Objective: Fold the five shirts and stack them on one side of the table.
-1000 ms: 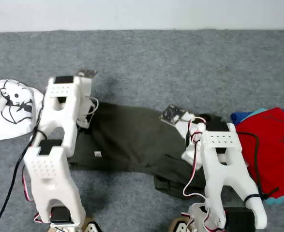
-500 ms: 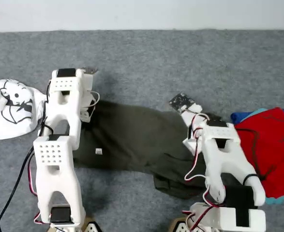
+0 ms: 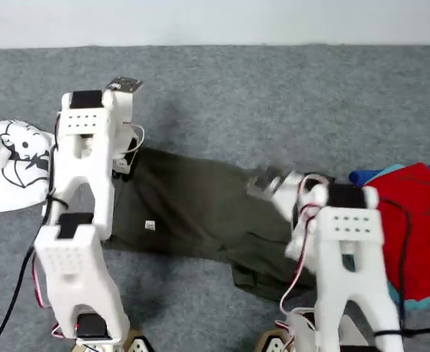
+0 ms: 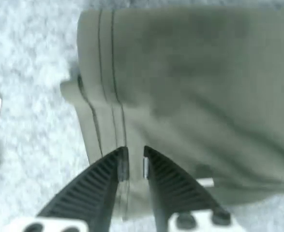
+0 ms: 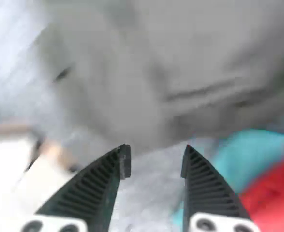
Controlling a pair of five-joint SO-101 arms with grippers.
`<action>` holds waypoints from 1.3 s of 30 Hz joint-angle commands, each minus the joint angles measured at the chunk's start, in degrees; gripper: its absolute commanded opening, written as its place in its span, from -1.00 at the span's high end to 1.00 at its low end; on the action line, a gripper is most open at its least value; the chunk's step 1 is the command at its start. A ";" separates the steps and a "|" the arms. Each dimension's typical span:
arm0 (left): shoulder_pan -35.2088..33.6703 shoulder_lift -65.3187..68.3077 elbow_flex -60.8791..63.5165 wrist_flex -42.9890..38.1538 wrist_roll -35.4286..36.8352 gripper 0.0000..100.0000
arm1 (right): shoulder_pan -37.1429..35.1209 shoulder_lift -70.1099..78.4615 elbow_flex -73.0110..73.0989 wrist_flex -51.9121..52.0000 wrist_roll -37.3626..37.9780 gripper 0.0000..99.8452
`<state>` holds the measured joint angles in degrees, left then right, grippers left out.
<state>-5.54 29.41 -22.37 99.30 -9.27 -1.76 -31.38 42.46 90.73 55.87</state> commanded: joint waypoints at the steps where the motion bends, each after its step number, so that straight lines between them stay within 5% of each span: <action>1: -0.18 -9.23 5.58 1.23 -0.18 0.88 | -3.47 -1.36 6.07 2.68 9.14 0.64; 12: -0.09 -11.60 10.86 1.05 -3.52 0.88 | -16.66 6.55 11.52 0.57 13.89 0.64; 21: -0.09 -11.60 10.95 1.05 -3.52 0.88 | -25.71 19.65 11.25 -11.82 4.22 0.69; 26: -0.09 -11.60 10.95 1.05 -3.52 0.88 | -25.80 25.45 11.52 -19.74 1.76 0.89; 39: -0.09 -11.60 10.95 1.05 -3.52 0.88 | -24.31 30.73 11.52 -26.24 -4.66 0.67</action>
<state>-5.54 21.32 -11.30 99.30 -11.82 -26.20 -2.46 53.19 68.84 52.00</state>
